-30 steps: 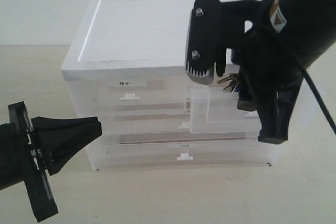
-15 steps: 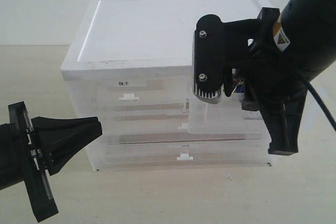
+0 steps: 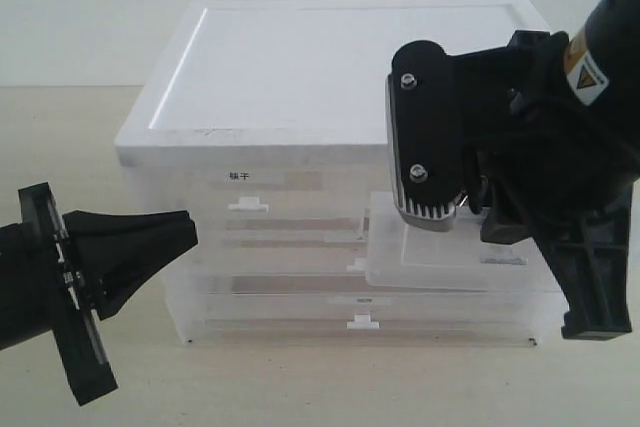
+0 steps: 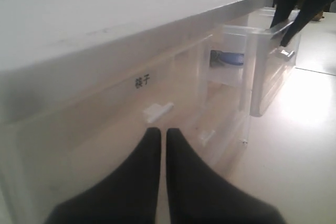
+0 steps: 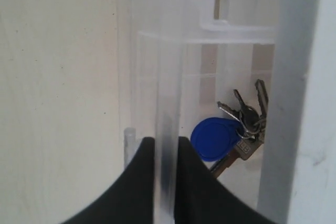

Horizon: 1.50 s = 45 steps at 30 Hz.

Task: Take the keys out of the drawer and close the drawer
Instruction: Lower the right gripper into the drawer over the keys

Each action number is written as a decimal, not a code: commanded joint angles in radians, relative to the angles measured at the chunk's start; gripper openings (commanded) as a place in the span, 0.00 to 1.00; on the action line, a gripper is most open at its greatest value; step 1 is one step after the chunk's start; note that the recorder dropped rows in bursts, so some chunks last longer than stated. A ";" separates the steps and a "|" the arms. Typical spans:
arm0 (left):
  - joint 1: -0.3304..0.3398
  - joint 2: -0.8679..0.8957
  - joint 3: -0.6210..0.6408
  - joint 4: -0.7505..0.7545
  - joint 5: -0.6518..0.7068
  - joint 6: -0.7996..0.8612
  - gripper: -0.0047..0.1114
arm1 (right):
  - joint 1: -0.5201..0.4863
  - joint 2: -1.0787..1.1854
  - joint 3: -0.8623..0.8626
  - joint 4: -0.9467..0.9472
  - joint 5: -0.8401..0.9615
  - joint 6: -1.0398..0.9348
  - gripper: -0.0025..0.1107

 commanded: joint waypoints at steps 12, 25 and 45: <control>-0.005 0.162 -0.117 -0.140 -0.010 0.053 0.08 | 0.000 -0.022 -0.011 0.150 0.083 -0.149 0.02; -0.005 0.190 -0.128 -0.136 -0.010 0.051 0.08 | 0.000 -0.024 -0.011 0.339 0.083 -0.204 0.02; -0.005 0.190 -0.128 -0.113 -0.010 0.036 0.08 | 0.000 -0.107 -0.011 0.253 -0.127 0.235 0.42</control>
